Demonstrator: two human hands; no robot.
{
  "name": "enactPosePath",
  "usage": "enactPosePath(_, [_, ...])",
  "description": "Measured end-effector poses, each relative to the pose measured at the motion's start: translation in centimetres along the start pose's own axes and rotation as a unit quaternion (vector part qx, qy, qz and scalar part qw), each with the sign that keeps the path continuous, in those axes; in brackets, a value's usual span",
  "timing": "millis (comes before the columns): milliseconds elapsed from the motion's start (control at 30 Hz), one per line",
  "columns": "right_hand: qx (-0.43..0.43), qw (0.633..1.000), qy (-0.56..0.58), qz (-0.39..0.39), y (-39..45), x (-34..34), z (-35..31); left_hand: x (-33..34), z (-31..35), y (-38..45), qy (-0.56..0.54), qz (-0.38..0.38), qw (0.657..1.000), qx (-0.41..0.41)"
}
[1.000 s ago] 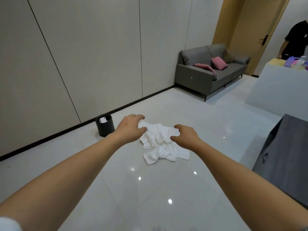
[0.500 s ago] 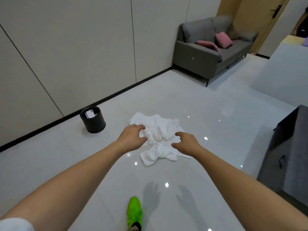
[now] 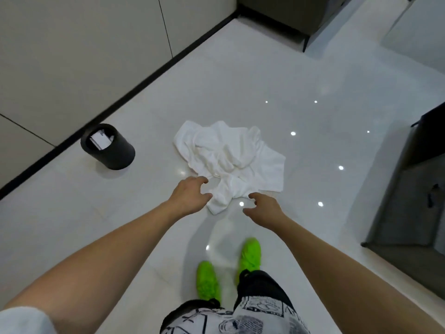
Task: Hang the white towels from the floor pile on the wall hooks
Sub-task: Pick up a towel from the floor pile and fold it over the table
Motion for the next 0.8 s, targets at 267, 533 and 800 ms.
enactPosePath(267, [0.052,0.996,0.01,-0.069,14.1,0.8,3.1,3.5,-1.6,11.1,-0.024,-0.047,0.994,-0.092])
enactPosePath(533, [0.107,0.984,0.043,-0.138,26.0,2.6,6.1,7.0,-2.2,22.2,-0.028,-0.099,0.98,-0.173])
enactPosePath(800, [0.155,0.977,0.057,-0.136,37.2,8.6,10.9,14.9,-6.3,31.7,-0.06,-0.136,0.97,-0.191])
Point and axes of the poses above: each hand's wrist, its own y-axis towards the middle knuckle, its own x-axis out of the palm, z = x × y, the point moved 5 cm from there along y, towards the middle knuckle, and after that the axes turned 4 degrees about y, right-handed, at the moved point
